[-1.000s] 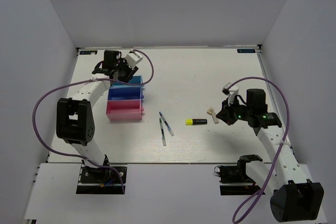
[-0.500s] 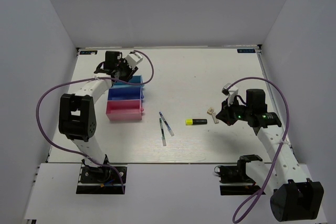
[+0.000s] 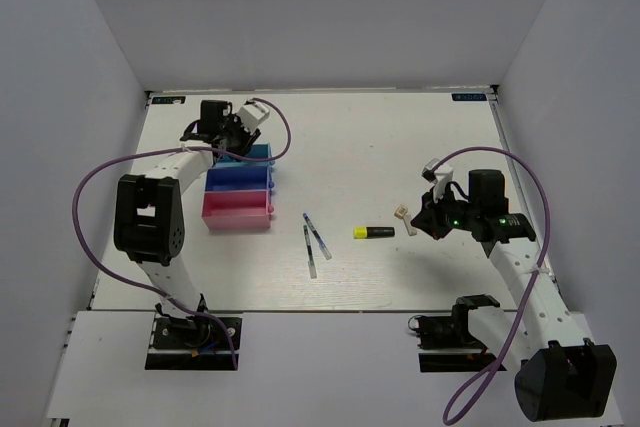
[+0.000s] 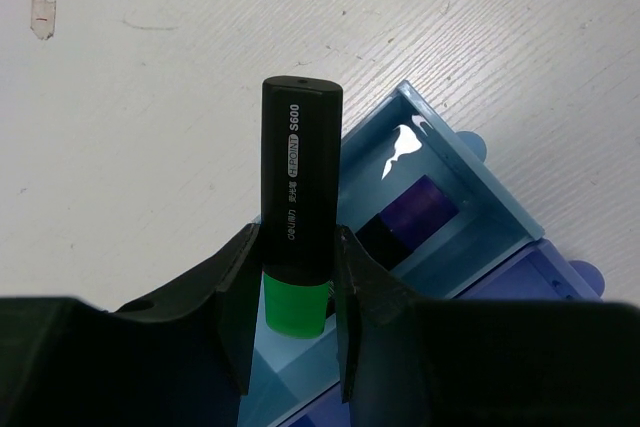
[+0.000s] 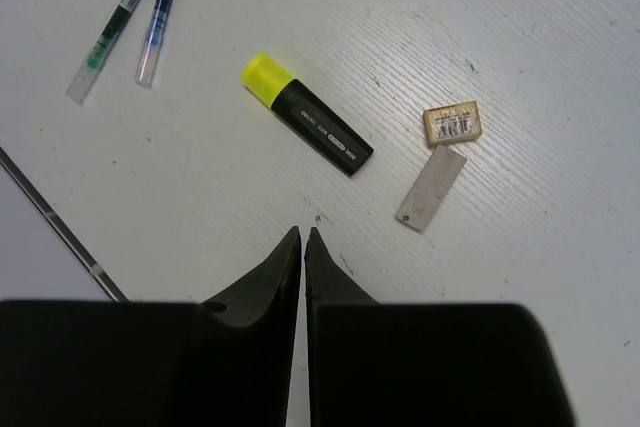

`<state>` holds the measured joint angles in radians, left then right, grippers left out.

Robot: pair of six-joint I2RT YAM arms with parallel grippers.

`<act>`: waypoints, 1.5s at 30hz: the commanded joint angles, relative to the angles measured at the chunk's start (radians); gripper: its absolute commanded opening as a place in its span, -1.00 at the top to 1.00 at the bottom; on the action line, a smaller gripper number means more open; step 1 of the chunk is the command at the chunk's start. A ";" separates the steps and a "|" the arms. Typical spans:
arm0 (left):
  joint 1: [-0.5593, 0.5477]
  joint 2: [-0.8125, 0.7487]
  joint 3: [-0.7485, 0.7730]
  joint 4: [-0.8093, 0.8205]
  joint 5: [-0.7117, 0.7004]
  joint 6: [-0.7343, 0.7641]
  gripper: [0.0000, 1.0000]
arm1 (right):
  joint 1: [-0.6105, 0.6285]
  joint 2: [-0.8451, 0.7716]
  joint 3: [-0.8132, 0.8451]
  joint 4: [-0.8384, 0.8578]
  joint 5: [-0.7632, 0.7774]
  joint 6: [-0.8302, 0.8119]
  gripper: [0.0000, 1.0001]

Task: Sort the stationery into containers
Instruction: Place the stationery in the storage box, then pick up the stationery from the center of the board.

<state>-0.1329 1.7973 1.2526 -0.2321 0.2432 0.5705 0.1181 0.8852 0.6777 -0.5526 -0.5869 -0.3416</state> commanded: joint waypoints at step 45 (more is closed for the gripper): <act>-0.131 -1.067 -0.597 -0.469 0.064 -0.845 -0.60 | 0.167 0.575 0.197 -0.064 -0.068 -0.818 -0.39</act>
<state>-0.2649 0.7925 0.7532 -0.5728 0.2821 -0.2211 0.2680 1.4113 0.8051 -0.6117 -0.6891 -1.0225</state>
